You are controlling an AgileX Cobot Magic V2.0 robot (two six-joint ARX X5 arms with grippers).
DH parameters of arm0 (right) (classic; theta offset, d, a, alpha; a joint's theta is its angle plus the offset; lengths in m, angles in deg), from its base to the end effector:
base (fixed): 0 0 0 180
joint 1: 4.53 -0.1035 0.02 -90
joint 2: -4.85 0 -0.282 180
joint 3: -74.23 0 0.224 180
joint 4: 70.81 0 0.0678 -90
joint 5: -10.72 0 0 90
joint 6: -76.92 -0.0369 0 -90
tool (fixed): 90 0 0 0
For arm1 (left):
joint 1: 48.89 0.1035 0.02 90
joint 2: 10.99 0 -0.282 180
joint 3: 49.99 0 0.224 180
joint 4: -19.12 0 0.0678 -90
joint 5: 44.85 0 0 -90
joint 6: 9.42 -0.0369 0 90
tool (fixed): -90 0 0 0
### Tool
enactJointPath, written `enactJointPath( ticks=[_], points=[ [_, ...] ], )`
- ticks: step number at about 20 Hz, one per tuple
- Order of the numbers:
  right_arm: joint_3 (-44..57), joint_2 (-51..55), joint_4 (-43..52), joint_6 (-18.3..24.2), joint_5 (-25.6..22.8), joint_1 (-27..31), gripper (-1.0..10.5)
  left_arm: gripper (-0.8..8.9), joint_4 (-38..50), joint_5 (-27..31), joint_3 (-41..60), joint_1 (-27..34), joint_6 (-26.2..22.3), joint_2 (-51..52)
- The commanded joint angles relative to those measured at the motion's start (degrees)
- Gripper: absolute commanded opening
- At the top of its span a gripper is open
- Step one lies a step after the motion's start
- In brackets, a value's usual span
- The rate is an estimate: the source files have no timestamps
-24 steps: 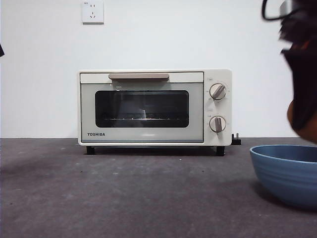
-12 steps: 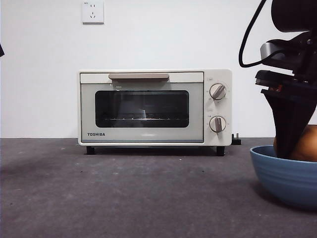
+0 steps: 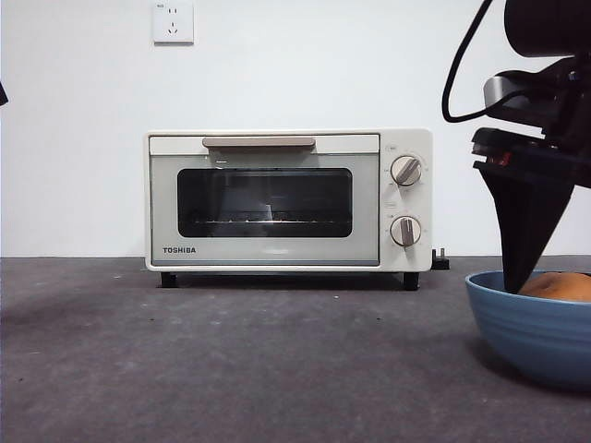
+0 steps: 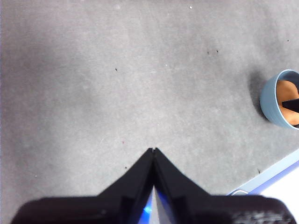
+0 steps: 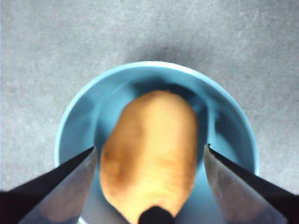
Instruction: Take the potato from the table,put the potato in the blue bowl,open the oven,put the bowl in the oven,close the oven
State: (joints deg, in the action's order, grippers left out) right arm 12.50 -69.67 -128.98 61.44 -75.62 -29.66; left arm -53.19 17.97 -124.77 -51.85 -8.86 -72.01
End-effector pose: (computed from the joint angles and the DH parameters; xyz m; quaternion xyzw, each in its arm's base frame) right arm 0.1776 0.0859 0.2268 -0.0009 0.5923 0.1238 0.7961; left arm 0.1524 -0.0248 0.3176 -0.1067 0.4792 -0.2245 0.8418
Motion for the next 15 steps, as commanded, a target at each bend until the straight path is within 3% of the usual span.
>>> enactJointPath(
  ticks=[1,4,7,15],
  points=[
    [-1.57,-0.09,-0.42,-0.46,0.85,-0.04,3.9,-0.05,0.07,-0.22,-0.22,-0.13,-0.76,-0.11],
    [-4.0,-0.09,-3.41,-0.44,0.85,-0.04,4.1,-0.05,0.07,-0.22,-0.22,-0.15,-0.79,-0.11],
    [-6.4,-0.09,-6.49,-0.35,0.79,-0.04,6.2,-0.05,0.07,-0.22,-0.22,-0.15,-0.79,-0.11],
    [-13.66,0.9,-15.02,0.72,-0.85,-3.74,6.3,-0.05,3.39,-0.28,-0.22,-0.15,-0.72,-0.13]
  ],
)
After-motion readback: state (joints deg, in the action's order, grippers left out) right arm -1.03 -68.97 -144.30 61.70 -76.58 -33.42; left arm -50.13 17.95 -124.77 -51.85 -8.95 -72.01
